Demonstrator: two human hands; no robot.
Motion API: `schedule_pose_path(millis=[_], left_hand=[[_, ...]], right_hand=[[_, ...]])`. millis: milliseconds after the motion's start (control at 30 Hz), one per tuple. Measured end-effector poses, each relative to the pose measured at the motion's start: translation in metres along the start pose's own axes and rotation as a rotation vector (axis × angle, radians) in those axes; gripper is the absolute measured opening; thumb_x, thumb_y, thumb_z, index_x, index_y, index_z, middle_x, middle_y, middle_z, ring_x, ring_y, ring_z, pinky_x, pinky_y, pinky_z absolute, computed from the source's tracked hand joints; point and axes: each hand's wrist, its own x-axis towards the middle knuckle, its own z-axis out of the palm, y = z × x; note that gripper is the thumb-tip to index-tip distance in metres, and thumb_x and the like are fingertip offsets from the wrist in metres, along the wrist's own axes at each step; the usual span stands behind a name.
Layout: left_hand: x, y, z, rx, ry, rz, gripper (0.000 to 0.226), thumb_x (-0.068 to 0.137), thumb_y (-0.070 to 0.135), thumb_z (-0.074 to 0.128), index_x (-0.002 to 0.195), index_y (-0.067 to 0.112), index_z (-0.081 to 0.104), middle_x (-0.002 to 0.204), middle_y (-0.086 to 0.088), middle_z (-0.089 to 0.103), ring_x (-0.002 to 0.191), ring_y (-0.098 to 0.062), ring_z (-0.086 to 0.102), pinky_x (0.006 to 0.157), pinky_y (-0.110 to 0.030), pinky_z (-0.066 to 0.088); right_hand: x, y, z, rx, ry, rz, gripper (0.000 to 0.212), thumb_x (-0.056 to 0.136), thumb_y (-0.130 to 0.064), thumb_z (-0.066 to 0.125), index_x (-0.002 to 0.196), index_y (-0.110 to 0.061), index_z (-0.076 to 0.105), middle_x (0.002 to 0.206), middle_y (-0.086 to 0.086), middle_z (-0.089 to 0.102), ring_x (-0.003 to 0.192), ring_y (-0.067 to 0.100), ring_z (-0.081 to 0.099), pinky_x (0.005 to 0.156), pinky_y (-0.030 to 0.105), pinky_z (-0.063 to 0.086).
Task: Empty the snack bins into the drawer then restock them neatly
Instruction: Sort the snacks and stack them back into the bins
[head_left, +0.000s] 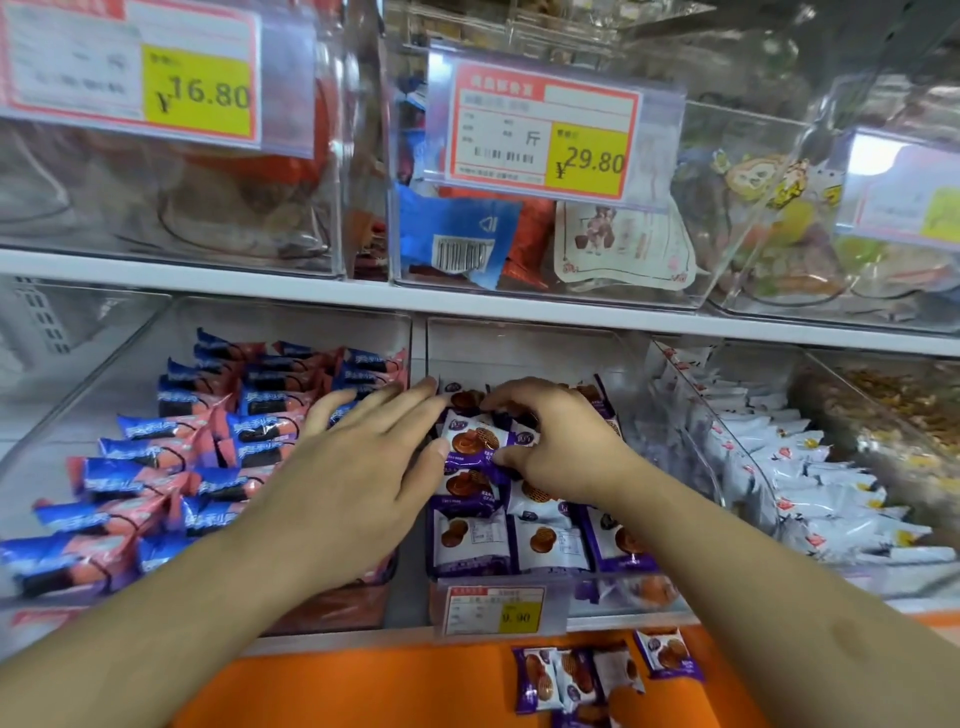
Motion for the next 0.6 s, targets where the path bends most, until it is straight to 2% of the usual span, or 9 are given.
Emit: schedule_pose_path(millis=[67,167,233,300,400,500,600], left_hand=[[0.0,0.0,0.0,0.009,-0.002,-0.003,0.068,0.1,0.061,0.0,0.164,0.041,0.013,0.169,0.025,0.004,0.156,0.001,0.003,0.124,-0.032,-0.007],[0.0,0.0,0.001,0.006,0.007,-0.002,0.067,0.101,0.061,0.0,0.164,0.041,0.013,0.169,0.025,0.006,0.156,0.001,0.004,0.123,-0.031,-0.008],[0.0,0.0,0.001,-0.005,0.017,0.003,0.067,0.102,0.06,0.003,0.163,0.04,0.019,0.169,0.023,0.01,0.156,0.001,0.008,0.122,-0.029,-0.008],[0.0,0.001,0.001,-0.011,0.025,0.007,0.066,0.102,0.06,0.004,0.163,0.039,0.022,0.169,0.022,0.013,0.155,0.0,0.01,0.121,-0.028,-0.008],[0.0,0.001,0.002,0.01,0.027,0.01,0.066,0.102,0.059,0.002,0.163,0.039,0.019,0.169,0.024,0.009,0.155,0.003,0.006,0.121,-0.027,-0.01],[0.0,0.001,0.001,0.02,0.028,0.013,0.065,0.103,0.057,0.004,0.163,0.038,0.021,0.17,0.023,0.011,0.153,0.003,0.006,0.12,-0.027,-0.01],[0.001,0.0,0.001,0.012,0.015,0.015,0.066,0.102,0.059,0.003,0.163,0.038,0.021,0.17,0.023,0.011,0.155,-0.001,0.007,0.121,-0.031,-0.006]], right_hand=[[0.004,0.0,0.005,0.026,-0.029,0.005,0.053,0.087,-0.03,0.084,0.136,-0.033,0.062,0.137,-0.013,0.061,0.124,0.007,0.055,0.1,0.023,0.045],[0.01,0.0,0.016,-0.037,-0.085,0.0,0.045,0.084,-0.035,0.087,0.122,-0.031,0.064,0.121,-0.009,0.069,0.109,0.013,0.064,0.094,0.036,0.056],[0.016,0.0,0.016,-0.086,-0.041,-0.028,0.04,0.084,-0.035,0.085,0.117,-0.031,0.062,0.11,-0.008,0.07,0.097,0.013,0.065,0.085,0.04,0.059],[0.026,0.0,0.013,-0.123,0.053,-0.071,0.037,0.087,-0.032,0.081,0.117,-0.029,0.06,0.106,-0.006,0.07,0.093,0.017,0.065,0.08,0.038,0.058],[0.048,0.004,0.019,-0.184,0.121,-0.083,0.037,0.09,-0.024,0.076,0.123,-0.024,0.059,0.114,0.002,0.07,0.103,0.026,0.064,0.084,0.041,0.057],[0.065,0.009,0.033,-0.168,0.038,-0.049,0.032,0.095,-0.024,0.069,0.125,-0.032,0.061,0.119,-0.001,0.071,0.109,0.026,0.065,0.09,0.044,0.056],[0.067,0.009,0.03,-0.189,0.038,-0.053,0.04,0.097,-0.029,0.069,0.136,-0.032,0.062,0.136,-0.001,0.066,0.126,0.025,0.059,0.106,0.044,0.05]])
